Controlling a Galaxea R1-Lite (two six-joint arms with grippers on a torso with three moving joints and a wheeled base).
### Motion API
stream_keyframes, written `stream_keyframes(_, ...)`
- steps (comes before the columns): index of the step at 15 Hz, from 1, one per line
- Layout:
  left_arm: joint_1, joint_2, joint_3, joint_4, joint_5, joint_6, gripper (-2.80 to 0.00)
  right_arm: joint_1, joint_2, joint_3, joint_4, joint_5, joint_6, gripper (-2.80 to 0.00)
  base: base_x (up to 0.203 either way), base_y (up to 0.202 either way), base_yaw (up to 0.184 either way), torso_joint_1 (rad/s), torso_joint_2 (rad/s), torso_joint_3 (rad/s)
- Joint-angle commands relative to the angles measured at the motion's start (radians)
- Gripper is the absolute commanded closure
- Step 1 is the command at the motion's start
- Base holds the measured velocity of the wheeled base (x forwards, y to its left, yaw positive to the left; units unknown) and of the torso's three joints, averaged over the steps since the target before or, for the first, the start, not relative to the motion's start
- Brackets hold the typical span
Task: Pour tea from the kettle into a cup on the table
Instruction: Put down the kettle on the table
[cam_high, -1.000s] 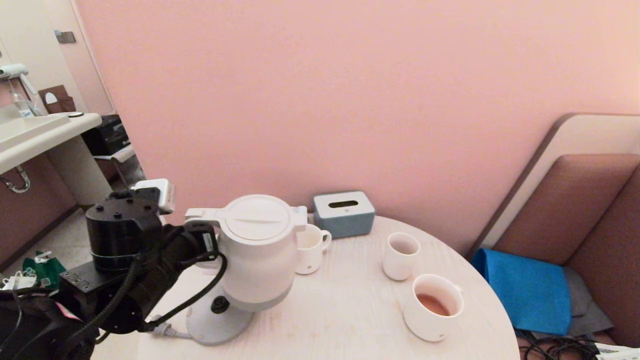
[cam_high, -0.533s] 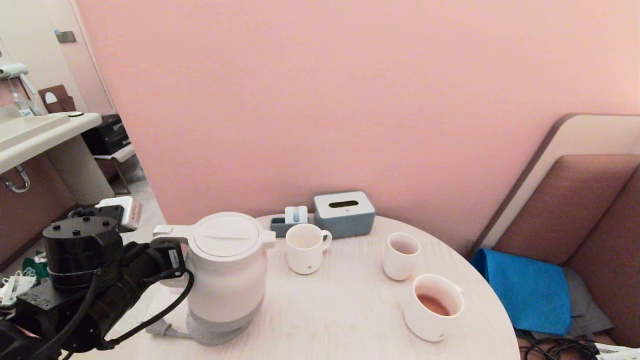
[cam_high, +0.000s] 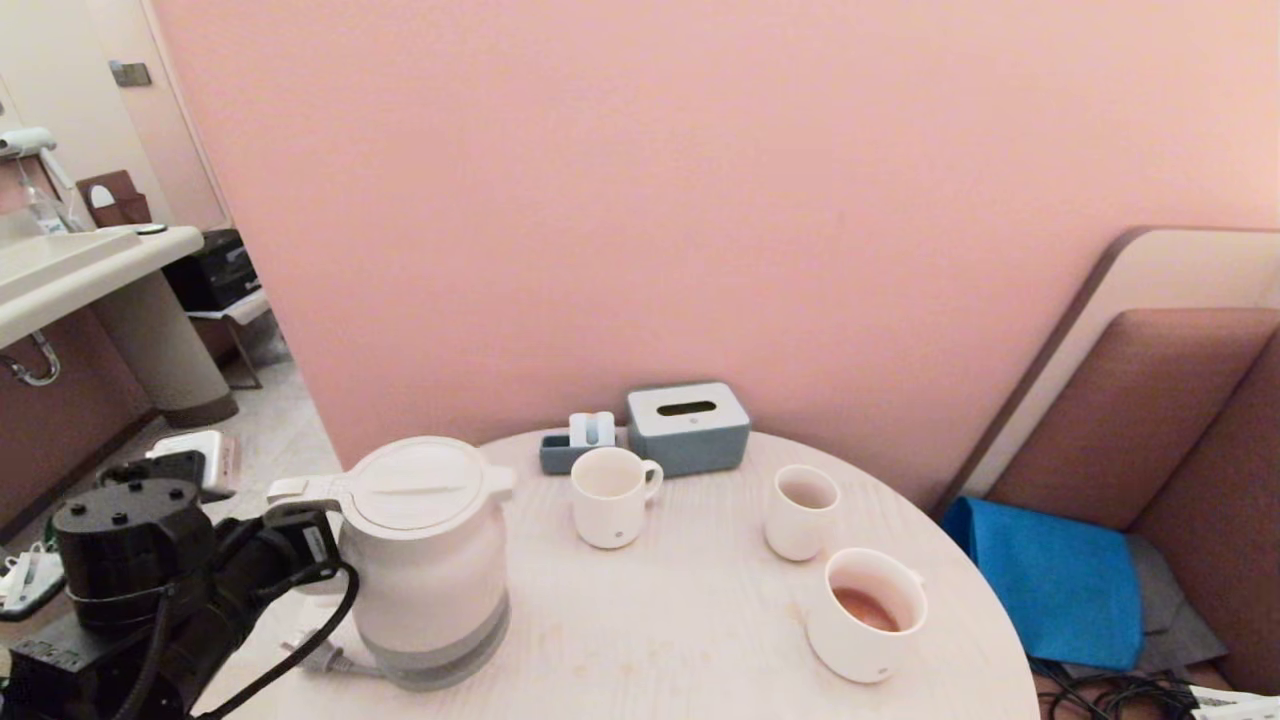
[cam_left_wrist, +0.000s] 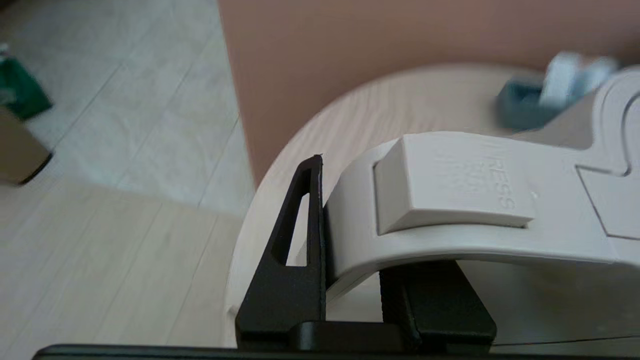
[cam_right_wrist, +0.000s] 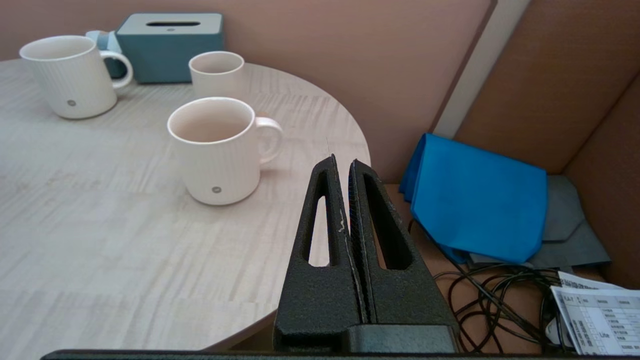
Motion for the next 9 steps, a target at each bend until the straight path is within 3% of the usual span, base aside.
stream_keyframes(1, 0.006, 0.046, 0.014, -0.041, 0.004, -0.003, 0.00, 0.000, 0.001, 0.000, 0.000, 0.000, -0.001, 0.00, 0.000, 0.000, 0.000, 0.000, 0.00, 0.000)
stream_keyframes(9, 0.021, 0.096, 0.040, -0.066, 0.004, -0.025, 0.00, 0.001, 0.001, 0.000, 0.000, 0.000, -0.001, 0.00, 0.000, 0.000, 0.000, 0.000, 0.00, 0.000)
